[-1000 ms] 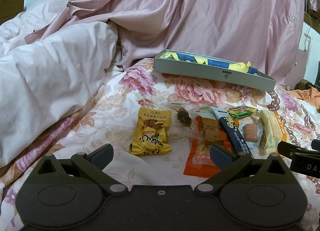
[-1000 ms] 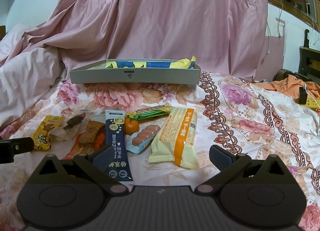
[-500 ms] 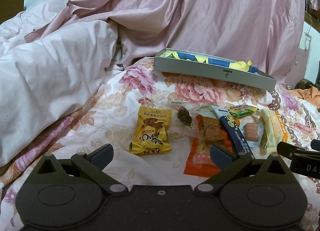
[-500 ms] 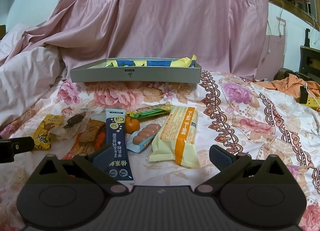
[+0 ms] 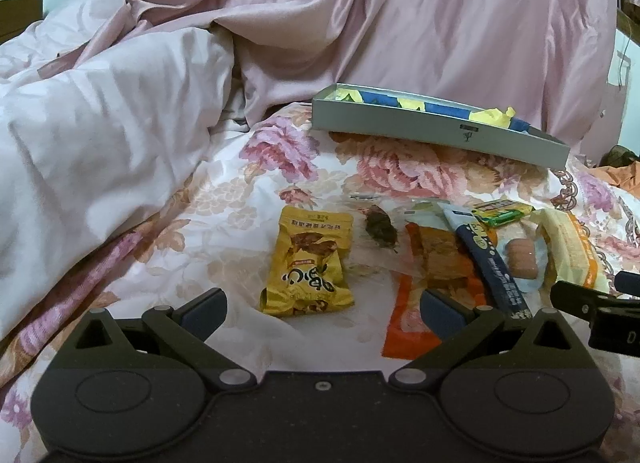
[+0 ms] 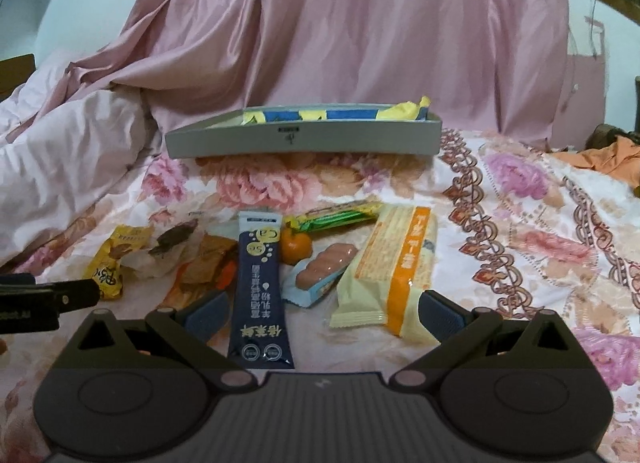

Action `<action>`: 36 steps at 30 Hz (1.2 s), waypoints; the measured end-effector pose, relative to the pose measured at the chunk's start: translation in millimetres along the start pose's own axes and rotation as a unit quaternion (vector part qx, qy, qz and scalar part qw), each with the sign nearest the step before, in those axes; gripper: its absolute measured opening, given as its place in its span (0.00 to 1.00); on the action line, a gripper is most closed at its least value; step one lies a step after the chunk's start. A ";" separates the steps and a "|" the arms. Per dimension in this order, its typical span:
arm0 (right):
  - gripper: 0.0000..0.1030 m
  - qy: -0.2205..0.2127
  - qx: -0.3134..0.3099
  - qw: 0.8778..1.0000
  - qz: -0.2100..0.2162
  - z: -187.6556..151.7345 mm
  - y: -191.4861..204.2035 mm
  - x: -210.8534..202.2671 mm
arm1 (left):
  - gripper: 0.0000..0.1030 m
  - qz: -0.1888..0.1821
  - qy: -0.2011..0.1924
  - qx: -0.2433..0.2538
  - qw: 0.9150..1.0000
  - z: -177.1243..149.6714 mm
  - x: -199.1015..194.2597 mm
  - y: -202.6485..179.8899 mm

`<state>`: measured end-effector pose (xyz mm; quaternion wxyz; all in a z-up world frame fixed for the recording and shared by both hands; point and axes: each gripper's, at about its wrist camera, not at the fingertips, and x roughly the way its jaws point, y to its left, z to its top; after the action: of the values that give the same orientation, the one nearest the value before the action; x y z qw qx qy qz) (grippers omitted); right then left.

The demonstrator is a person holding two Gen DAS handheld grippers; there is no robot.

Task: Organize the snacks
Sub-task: 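Grasp the yellow snack bag with the left tool while the right tool grasps the dark blue milk stick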

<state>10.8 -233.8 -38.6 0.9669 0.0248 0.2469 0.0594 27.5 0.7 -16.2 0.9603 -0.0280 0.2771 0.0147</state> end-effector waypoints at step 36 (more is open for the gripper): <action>0.62 0.084 -0.084 0.991 0.059 11.0 32.7 64.7 | 0.65 -0.083 0.054 0.008 0.995 20.8 85.7 22.8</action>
<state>69.0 -193.4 -57.0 0.9362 -0.0475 0.3195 0.1384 110.0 25.8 -45.3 0.9420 -0.0443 0.3255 -0.0684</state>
